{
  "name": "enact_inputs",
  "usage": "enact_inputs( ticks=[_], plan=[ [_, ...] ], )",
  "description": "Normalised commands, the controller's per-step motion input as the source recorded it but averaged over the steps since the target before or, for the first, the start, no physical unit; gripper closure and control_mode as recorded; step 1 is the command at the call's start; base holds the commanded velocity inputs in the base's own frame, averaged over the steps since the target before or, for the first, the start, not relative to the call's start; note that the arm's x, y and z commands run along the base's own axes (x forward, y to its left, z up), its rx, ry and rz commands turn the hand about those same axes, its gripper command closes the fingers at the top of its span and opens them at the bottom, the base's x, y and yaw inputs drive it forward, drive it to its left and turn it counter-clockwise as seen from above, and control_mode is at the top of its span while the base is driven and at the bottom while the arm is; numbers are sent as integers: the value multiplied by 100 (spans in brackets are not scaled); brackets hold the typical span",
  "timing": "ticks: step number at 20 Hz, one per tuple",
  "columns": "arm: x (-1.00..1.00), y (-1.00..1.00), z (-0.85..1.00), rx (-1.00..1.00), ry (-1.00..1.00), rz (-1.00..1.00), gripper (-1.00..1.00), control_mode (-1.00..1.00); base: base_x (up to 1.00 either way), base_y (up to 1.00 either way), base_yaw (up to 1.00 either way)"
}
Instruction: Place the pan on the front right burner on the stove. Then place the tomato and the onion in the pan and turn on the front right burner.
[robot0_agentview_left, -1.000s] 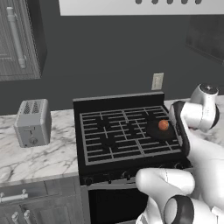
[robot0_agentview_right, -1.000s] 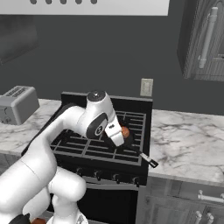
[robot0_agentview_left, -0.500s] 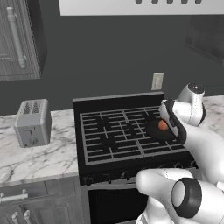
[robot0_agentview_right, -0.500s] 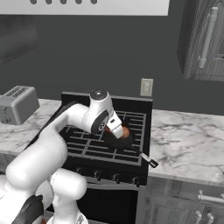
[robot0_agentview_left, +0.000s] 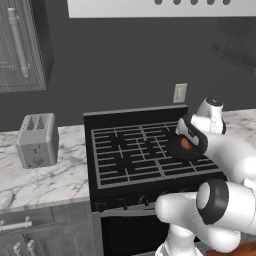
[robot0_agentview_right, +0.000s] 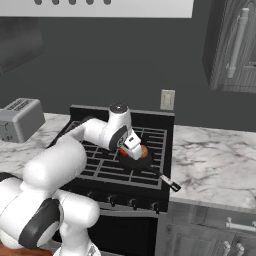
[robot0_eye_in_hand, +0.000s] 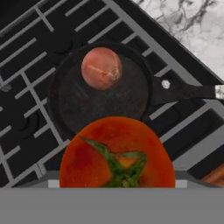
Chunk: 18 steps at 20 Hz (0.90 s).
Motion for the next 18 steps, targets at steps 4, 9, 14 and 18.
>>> enact_inputs(
  ticks=[4, 9, 14, 18],
  plan=[
    [9, 1, -32, 0, 10, 1, 100, -100, 0, 0, 0],
    [20, 1, -28, 0, 8, 2, 100, -100, 0, 0, 0],
    [36, 0, -22, 0, 3, 3, 100, -100, 0, 0, 0],
    [33, 0, -23, 0, 3, 2, 100, -100, 0, 0, 0]
  ],
)
